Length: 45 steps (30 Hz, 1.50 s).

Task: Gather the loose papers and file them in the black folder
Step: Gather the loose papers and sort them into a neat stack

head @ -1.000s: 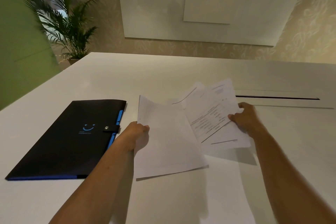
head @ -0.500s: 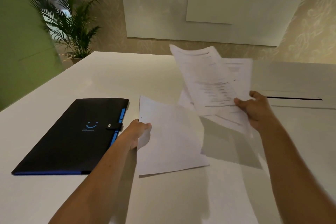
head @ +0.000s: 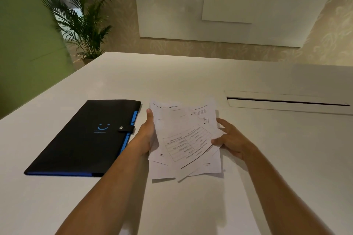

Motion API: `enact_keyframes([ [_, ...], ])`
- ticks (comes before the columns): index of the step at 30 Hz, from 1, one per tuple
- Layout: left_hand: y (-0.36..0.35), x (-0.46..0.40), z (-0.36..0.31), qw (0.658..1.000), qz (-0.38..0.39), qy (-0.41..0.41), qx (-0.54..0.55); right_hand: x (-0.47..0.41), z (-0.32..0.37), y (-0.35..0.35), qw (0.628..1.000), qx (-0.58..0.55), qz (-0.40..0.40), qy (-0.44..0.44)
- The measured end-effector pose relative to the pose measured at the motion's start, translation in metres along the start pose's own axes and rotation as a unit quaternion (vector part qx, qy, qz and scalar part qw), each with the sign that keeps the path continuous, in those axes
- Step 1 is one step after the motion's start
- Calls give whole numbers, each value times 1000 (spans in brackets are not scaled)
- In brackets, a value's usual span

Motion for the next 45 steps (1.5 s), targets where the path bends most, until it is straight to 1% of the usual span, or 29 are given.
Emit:
enact_keyframes([
  [1, -2, -1, -1, 1000, 12, -7, 6, -1, 1, 1, 1000, -3, 0, 4],
  [3, 1, -1, 2, 999, -1, 0, 35, -2, 5, 3, 1000, 7, -11, 28],
  [4, 4, -2, 4, 999, -15, 6, 35, -3, 7, 6, 998, 28, -34, 41],
  [6, 10, -7, 6, 1000, -20, 2, -17, -4, 10, 14, 988, 90, -111, 58],
  [8, 14, -12, 6, 997, -13, -34, -62, -6, 11, 20, 974, 130, -172, 66],
  [10, 13, -17, 6, 996, -1, -75, -54, -8, 9, 24, 971, 136, -189, 59],
  [13, 14, -21, 4, 990, 12, -110, -86, -14, 0, 27, 978, 132, -161, 31],
  [18, 13, -21, 1, 987, 18, -124, -100, -11, -3, 18, 997, 61, -38, -7],
  [20, 11, -22, 0, 985, 23, -133, -108, -11, -2, 14, 998, 59, -10, -15],
  [21, 10, -22, -1, 984, 27, -138, -111, -10, 0, 12, 998, 64, -12, -13],
  [24, 6, -21, -2, 982, 45, -149, -112, -13, 0, 12, 995, 68, -75, -15],
  [25, 5, -21, -2, 981, 55, -151, -110, -16, -1, 10, 994, 65, -84, -13],
  [29, -1, -15, -10, 973, 93, -187, -103, -22, 1, -2, 992, 75, -104, 3],
  [31, -6, -11, -11, 971, 116, -204, -47, -21, 4, -8, 992, 78, -95, 16],
  [33, -12, -4, -13, 966, 141, -219, 9, -20, 4, -11, 995, 51, -85, 21],
  [36, -7, 2, -20, 961, 117, -251, 13, -18, 10, -3, 994, -13, -106, 24],
  [38, -8, 6, -27, 955, 118, -273, 16, -14, 16, 2, 994, -38, -98, 27],
  [40, -10, 10, -38, 947, 110, -300, -10, -10, 27, 4, 996, -38, -69, 52],
  [42, -13, 17, -55, 938, 93, -332, -37, 1, 42, 5, 994, -23, -49, 100],
  [45, -19, 28, -89, 921, 63, -383, -37, 27, 79, 12, 976, 2, -82, 200],
])
Point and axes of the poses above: each hand's wrist, its own x-axis away from the middle knuckle, its own y-axis out of the back of the hand, z = x × y, the point moved 10 cm from there along -x, towards the middle knuckle, and after that the axes turned 13 degrees about -y, right-handed, at the moved point
